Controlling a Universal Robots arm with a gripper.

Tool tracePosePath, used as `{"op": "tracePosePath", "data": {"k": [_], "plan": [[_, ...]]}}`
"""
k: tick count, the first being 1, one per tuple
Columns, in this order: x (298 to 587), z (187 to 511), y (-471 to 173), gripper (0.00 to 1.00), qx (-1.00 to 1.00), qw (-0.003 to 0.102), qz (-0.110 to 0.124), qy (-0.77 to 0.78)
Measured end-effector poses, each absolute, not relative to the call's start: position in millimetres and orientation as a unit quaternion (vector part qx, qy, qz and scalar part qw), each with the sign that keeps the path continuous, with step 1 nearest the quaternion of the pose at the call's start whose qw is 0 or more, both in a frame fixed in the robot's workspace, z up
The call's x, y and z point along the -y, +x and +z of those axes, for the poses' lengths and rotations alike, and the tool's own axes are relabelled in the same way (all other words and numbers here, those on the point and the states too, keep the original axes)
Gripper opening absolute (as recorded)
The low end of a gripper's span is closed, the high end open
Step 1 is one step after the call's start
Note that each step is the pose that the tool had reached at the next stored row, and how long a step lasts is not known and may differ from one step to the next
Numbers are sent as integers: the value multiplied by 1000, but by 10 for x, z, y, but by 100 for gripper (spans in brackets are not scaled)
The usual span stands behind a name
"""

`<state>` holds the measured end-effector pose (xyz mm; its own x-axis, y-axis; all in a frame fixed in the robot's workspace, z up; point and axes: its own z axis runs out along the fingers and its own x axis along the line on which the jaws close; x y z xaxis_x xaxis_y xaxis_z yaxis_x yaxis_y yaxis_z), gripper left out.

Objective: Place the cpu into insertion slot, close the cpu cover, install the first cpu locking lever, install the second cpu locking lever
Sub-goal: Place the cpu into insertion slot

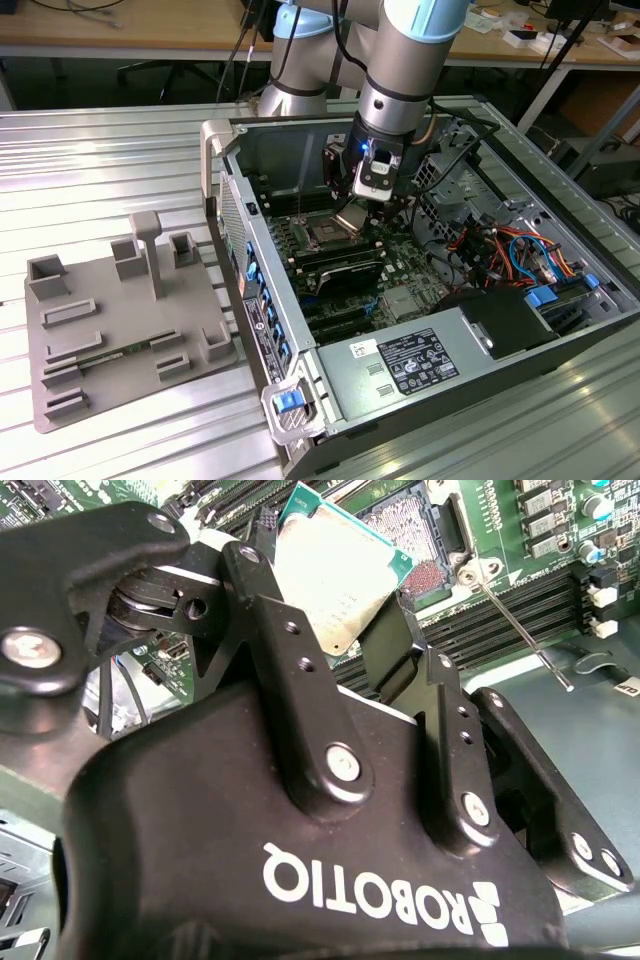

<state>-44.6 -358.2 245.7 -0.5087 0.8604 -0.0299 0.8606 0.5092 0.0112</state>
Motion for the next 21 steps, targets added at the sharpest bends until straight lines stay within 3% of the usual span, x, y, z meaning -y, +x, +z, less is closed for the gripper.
{"op": "tracePosePath", "data": {"k": [21], "plan": [[3582,2437,-446,55,-866,16,-3,500]]}}
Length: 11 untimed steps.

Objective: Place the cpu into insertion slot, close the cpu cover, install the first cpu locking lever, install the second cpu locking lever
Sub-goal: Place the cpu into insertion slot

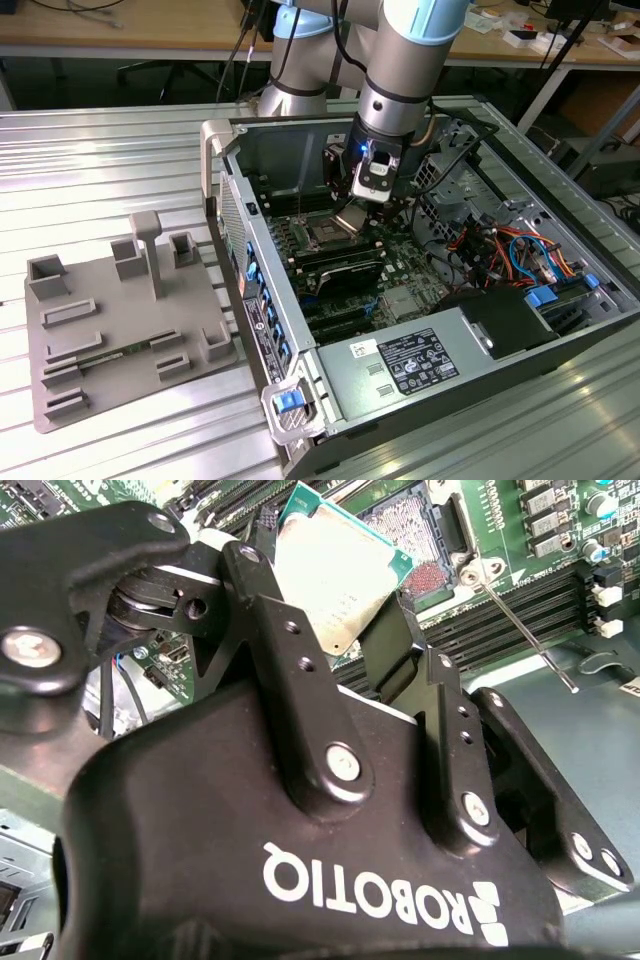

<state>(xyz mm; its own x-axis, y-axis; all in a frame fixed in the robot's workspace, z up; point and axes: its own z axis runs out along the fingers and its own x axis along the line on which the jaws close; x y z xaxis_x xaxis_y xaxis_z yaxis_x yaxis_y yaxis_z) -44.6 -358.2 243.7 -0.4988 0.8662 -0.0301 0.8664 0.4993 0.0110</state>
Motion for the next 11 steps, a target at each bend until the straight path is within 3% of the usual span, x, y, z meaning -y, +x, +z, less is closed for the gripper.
{"op": "tracePosePath", "data": {"k": [11], "plan": [[3582,2421,-446,55,-864,16,-3,503]]}}
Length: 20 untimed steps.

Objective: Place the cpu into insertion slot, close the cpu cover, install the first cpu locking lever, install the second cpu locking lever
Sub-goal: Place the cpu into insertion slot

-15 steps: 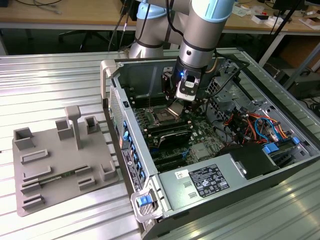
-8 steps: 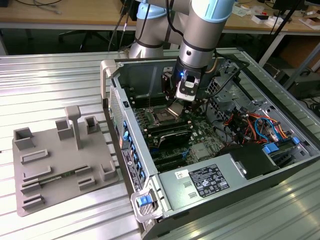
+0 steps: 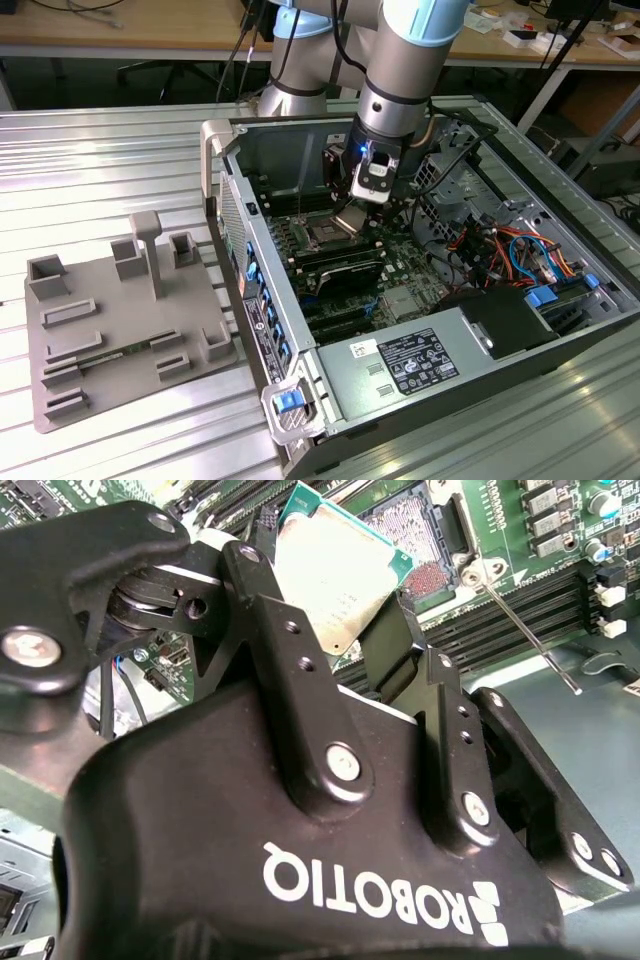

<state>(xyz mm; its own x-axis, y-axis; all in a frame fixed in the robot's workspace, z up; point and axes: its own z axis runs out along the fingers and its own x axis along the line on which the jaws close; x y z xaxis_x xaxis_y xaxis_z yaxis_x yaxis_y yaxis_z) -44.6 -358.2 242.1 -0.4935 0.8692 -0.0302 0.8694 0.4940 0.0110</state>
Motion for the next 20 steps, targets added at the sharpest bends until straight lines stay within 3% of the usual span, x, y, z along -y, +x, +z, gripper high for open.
{"op": "tracePosePath", "data": {"k": [20], "plan": [[3582,2400,-447,55,-860,16,-3,511]]}}
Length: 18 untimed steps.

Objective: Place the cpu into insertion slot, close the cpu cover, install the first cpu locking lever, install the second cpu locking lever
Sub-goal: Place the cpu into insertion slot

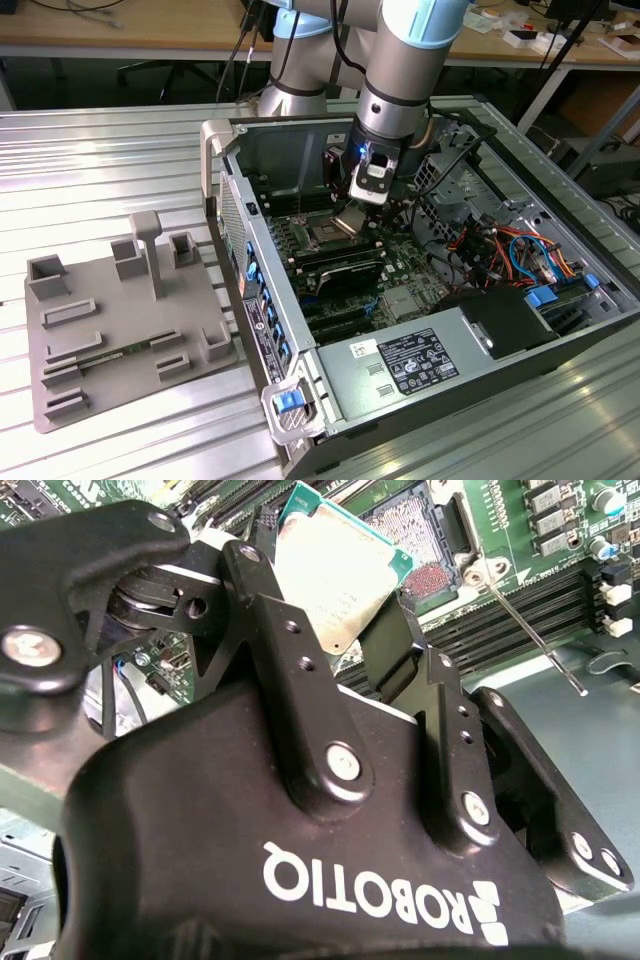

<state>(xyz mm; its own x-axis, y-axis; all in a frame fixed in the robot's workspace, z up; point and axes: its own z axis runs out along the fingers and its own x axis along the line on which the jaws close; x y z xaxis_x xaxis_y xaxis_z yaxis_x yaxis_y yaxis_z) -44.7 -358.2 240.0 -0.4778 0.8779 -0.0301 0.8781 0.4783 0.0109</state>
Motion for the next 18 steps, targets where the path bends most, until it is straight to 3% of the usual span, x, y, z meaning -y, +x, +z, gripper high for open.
{"op": "tracePosePath", "data": {"k": [18], "plan": [[3582,2381,-446,55,-850,16,-3,526]]}}
